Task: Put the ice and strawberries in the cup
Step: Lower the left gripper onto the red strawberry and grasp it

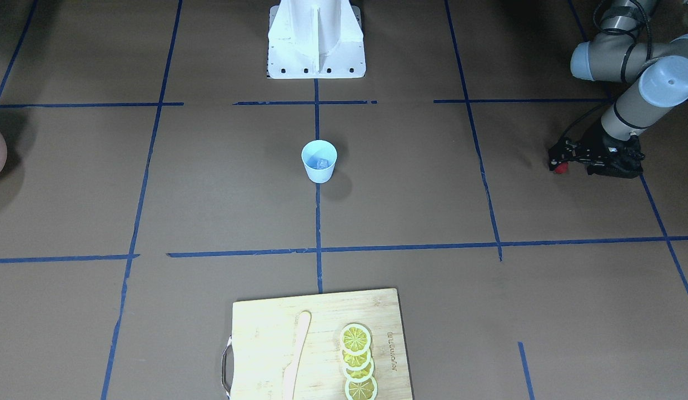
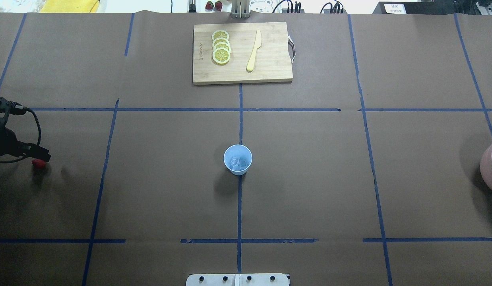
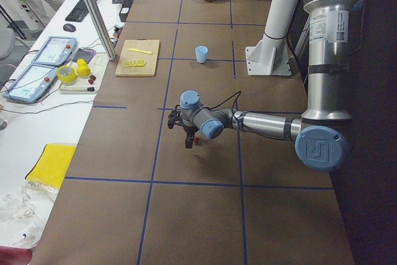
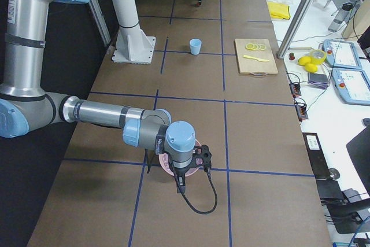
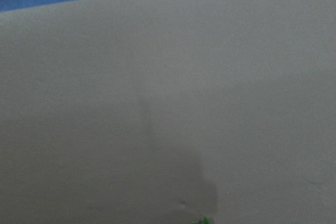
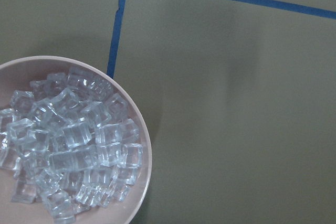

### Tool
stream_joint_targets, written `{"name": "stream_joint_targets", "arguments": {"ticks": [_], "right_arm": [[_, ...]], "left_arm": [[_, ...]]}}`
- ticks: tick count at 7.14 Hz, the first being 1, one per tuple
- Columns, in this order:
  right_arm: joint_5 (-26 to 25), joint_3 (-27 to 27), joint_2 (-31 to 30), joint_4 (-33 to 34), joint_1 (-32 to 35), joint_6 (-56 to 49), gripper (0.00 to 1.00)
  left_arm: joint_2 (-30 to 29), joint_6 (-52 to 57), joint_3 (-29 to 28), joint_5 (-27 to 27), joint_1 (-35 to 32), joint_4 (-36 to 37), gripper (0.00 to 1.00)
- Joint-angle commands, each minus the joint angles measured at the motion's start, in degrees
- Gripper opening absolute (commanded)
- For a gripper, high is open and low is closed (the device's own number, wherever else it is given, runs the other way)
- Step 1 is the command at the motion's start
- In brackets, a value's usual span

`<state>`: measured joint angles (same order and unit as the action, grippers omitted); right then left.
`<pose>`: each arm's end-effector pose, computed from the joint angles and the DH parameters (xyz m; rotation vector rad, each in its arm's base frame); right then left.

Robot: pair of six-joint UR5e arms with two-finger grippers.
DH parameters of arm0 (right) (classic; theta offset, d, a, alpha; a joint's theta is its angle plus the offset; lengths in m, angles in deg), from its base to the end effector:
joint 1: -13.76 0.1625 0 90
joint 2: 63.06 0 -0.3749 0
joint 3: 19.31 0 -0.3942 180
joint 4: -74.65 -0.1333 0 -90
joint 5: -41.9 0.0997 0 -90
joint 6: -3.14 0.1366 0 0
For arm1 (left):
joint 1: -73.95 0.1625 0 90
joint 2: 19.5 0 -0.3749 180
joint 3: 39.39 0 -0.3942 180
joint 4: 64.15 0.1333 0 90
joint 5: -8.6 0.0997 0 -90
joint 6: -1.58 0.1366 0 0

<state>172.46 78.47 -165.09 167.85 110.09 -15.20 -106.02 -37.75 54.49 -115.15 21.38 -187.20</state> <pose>0.0883 -0.3930 0.6742 0.0294 -0.7179 -0.1545 0.2688 -0.4456 0.5738 0.0890 0.7999 0.1405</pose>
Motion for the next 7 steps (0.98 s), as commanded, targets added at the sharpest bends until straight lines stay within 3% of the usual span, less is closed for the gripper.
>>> {"name": "stream_joint_targets", "arguments": {"ticks": [1,2,3,5,6,7], "right_arm": [[-0.04,-0.04,-0.02,-0.03,0.0,-0.12,0.99],[-0.04,-0.04,-0.02,-0.03,0.0,-0.12,0.99],[-0.04,-0.04,-0.02,-0.03,0.0,-0.12,0.99],[-0.04,-0.13,-0.02,0.06,0.0,-0.03,0.99],[-0.04,-0.13,-0.02,0.06,0.0,-0.12,0.99],[-0.04,-0.13,-0.02,0.06,0.0,0.05,0.99]], "left_arm": [[0.03,-0.31,-0.01,-0.26,0.71,0.0,1.0],[-0.05,-0.31,-0.01,-0.35,0.97,-0.08,1.0],[0.03,-0.31,-0.01,-0.35,1.24,0.0,0.88],[0.03,-0.22,-0.01,-0.53,1.59,0.44,0.27],[0.03,-0.13,-0.01,-0.53,1.59,0.44,0.09],[0.03,-0.13,0.08,-0.53,1.59,0.44,0.06]]}}
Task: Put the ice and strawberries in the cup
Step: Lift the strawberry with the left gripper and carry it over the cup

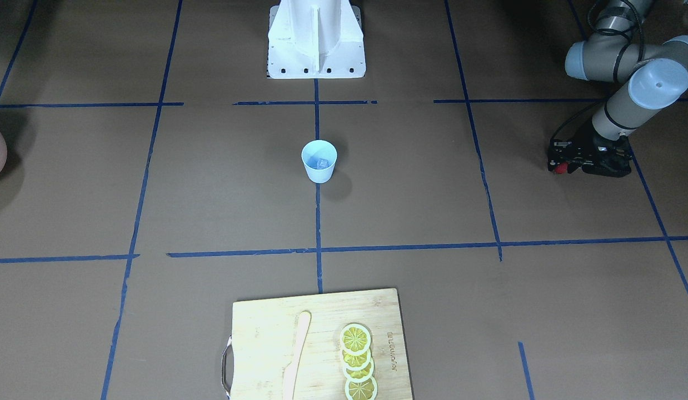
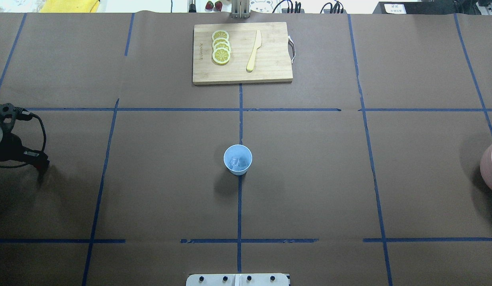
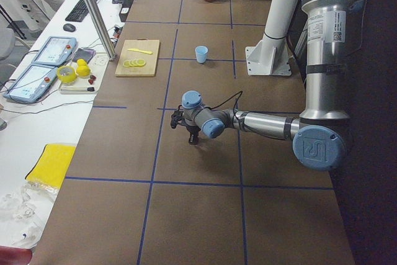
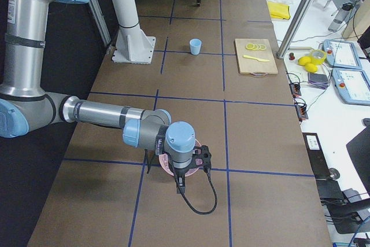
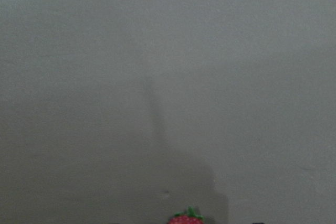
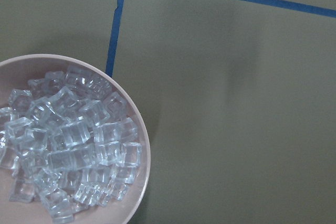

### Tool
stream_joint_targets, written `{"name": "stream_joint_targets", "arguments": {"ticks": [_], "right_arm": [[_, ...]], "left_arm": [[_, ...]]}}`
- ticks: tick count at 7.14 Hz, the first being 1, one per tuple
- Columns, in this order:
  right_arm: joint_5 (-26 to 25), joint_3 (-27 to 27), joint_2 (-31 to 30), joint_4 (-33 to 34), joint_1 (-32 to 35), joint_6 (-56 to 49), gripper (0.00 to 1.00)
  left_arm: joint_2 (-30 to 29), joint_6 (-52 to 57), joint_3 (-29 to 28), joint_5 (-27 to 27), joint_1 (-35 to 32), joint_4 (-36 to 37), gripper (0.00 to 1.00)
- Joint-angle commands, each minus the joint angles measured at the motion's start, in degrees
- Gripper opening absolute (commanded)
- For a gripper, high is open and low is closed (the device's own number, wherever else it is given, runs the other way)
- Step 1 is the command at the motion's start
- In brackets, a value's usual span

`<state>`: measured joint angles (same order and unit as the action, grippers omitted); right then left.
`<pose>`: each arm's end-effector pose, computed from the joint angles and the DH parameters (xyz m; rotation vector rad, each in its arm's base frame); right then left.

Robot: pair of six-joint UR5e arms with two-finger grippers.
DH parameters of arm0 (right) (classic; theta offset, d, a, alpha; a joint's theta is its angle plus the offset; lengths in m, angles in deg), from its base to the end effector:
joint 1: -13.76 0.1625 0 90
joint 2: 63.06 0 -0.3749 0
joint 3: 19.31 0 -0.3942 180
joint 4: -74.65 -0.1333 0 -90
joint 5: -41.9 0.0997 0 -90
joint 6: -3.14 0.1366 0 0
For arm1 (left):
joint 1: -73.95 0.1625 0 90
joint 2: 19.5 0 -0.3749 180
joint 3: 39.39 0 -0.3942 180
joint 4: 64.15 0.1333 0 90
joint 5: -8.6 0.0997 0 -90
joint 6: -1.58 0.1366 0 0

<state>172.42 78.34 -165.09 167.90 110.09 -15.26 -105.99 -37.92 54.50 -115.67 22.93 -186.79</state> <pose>0.0884 -0.3926 0.6754 0.0266 -0.7178 -0.1545 0.2810 -0.4369 0.5744 0.0651 0.8036 0.1637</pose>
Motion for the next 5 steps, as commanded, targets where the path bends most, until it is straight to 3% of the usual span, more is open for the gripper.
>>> {"name": "stream_joint_targets", "arguments": {"ticks": [1,3,5], "right_arm": [[0.0,-0.09,-0.01,0.0,0.0,0.2,0.99],[0.09,0.0,-0.01,-0.08,0.0,0.2,0.99],[0.09,0.17,-0.01,0.0,0.0,0.12,0.99]], "left_arm": [[0.0,0.03,0.68,-0.1,-0.05,0.12,0.02],[-0.08,0.21,4.35,-0.1,-0.14,1.69,0.0],[-0.87,0.47,12.51,-0.1,-0.84,8.51,0.0]]}}
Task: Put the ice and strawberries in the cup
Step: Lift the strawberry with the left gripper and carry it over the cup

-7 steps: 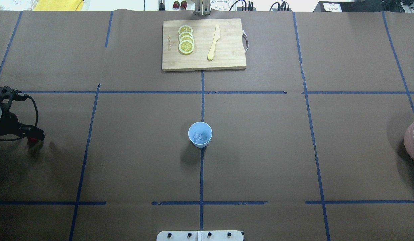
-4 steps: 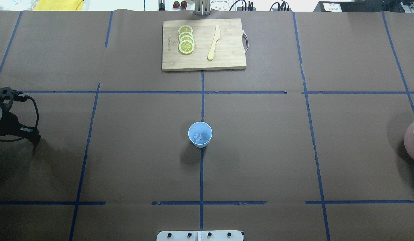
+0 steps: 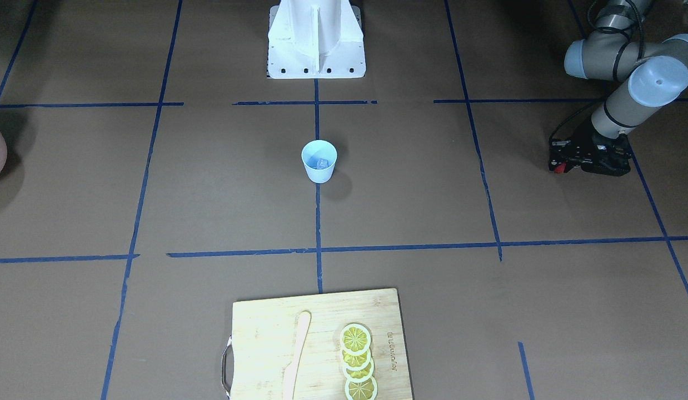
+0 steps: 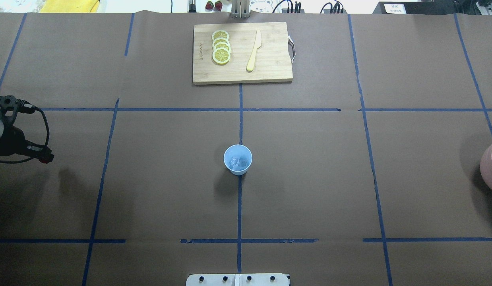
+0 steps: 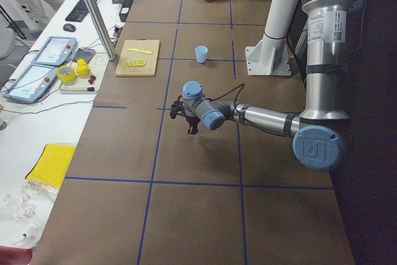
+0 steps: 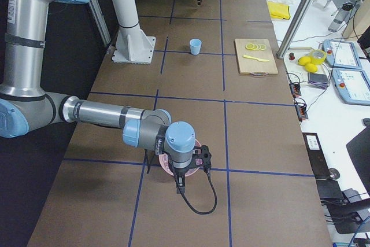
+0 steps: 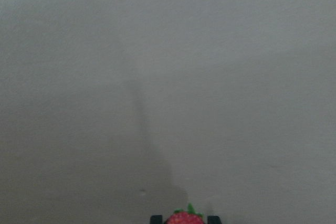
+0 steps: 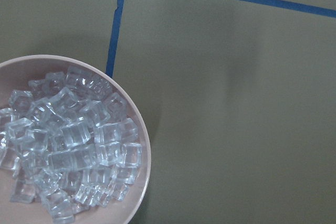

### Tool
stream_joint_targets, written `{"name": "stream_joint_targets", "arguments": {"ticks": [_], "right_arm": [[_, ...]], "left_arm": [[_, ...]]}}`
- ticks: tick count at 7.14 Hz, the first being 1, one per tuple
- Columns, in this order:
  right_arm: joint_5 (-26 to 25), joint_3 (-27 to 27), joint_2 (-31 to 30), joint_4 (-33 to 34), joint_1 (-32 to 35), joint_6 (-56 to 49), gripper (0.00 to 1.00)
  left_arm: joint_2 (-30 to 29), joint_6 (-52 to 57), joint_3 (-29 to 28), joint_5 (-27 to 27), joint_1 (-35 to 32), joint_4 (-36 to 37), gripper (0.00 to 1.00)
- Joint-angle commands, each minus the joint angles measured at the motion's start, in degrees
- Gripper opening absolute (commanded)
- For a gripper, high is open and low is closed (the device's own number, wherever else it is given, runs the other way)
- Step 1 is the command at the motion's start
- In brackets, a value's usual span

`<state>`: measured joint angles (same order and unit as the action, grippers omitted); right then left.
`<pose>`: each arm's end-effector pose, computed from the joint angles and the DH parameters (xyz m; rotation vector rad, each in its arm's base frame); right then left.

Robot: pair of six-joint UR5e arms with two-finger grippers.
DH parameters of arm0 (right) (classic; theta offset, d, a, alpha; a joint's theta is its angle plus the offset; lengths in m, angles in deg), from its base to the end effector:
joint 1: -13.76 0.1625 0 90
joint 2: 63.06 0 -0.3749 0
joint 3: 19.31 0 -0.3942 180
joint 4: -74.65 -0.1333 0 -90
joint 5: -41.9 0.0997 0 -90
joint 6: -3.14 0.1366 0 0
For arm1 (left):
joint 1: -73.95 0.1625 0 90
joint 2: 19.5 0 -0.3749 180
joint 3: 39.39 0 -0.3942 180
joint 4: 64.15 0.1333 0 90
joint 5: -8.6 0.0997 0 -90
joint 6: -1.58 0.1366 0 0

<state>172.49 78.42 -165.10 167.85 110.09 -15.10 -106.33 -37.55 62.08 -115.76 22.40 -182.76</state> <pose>0.0883 -0.3928 0.6747 0.0279 -0.7186 -0.1524 0.2773 -0.4397 0.5102 0.1243 0.8420 0.1819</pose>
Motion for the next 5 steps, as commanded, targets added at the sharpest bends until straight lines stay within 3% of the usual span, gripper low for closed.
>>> {"name": "stream_joint_targets", "arguments": {"ticks": [1,3,5], "right_arm": [[0.1,0.09,0.0,-0.03,0.0,-0.04,0.99],[0.1,0.27,0.0,-0.03,0.0,-0.39,0.99],[0.1,0.71,0.0,-0.03,0.0,-0.13,0.99]], "left_arm": [[-1.76,0.02,10.02,0.09,-0.31,13.14,0.0],[-10.94,-1.21,14.98,0.26,-0.31,28.44,0.0],[-21.49,-12.15,14.99,0.7,2.48,35.34,0.0]]}}
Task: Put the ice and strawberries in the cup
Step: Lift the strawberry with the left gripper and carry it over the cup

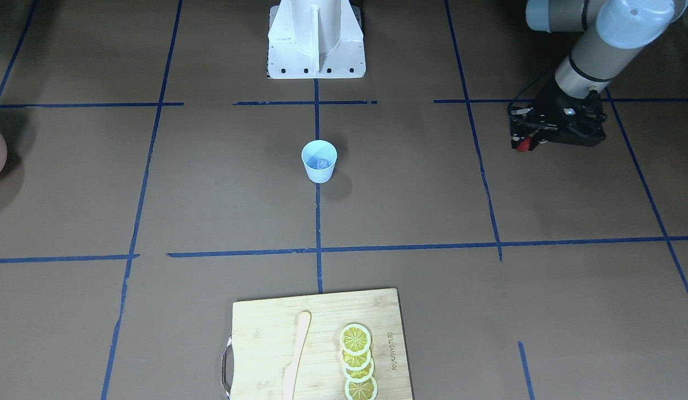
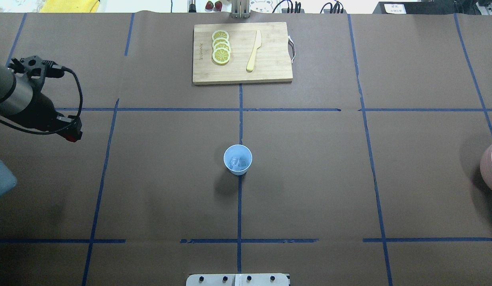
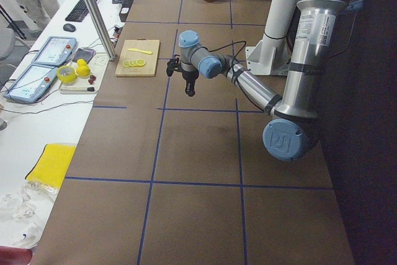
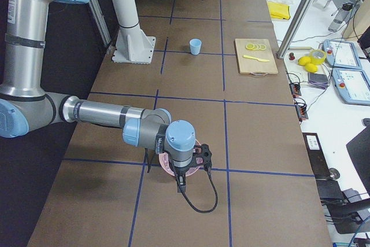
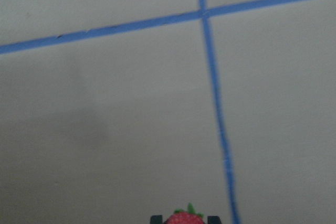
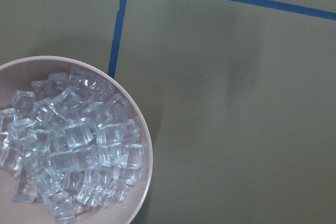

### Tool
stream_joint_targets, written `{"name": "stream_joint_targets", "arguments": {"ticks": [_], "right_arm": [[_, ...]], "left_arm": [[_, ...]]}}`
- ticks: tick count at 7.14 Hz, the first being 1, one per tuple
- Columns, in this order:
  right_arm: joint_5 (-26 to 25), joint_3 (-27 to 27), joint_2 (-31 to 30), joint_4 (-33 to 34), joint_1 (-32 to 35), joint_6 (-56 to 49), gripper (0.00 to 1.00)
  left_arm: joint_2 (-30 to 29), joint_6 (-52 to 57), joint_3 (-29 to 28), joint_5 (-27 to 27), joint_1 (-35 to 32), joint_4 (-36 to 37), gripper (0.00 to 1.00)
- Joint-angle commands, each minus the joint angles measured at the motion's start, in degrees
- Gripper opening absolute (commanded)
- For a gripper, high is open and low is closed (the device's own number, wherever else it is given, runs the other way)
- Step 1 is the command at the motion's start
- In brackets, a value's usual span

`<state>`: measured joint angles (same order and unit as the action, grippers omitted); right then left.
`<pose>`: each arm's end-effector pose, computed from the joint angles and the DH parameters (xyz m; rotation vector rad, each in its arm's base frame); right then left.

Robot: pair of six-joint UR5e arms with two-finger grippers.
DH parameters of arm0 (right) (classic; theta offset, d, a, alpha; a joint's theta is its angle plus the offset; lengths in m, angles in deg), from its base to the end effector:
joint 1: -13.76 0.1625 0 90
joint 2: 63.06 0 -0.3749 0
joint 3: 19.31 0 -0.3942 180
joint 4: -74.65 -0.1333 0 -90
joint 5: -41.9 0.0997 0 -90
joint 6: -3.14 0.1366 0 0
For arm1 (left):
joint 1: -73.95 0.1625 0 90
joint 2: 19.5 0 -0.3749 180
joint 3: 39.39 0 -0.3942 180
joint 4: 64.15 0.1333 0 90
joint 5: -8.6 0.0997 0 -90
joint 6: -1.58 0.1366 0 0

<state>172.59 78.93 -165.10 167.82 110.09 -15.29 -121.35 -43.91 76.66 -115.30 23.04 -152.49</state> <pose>0.0882 -0.3942 0.6702 0.0383 -0.7185 -0.1588 0.2933 -0.4516 0.3198 0.0693 0.8347 0.0820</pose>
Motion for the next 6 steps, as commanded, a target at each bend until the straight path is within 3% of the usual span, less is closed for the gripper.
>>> {"name": "stream_joint_targets", "arguments": {"ticks": [1,2,4,6], "right_arm": [[0.0,0.2,0.0,0.0,0.0,0.06,0.99],[0.0,0.2,0.0,0.0,0.0,0.06,0.99],[0.0,0.11,0.0,0.0,0.0,0.06,0.99],[0.0,0.02,0.0,0.0,0.0,0.15,0.99]], "left_arm": [[-12.01,-12.45,0.15,1.37,6.74,8.67,0.0],[-16.67,-20.96,-0.73,6.17,12.35,9.14,0.01],[-27.3,-30.4,-8.07,8.41,16.88,9.06,0.01],[-32.52,-33.95,-13.71,12.18,19.61,8.36,0.02]]}}
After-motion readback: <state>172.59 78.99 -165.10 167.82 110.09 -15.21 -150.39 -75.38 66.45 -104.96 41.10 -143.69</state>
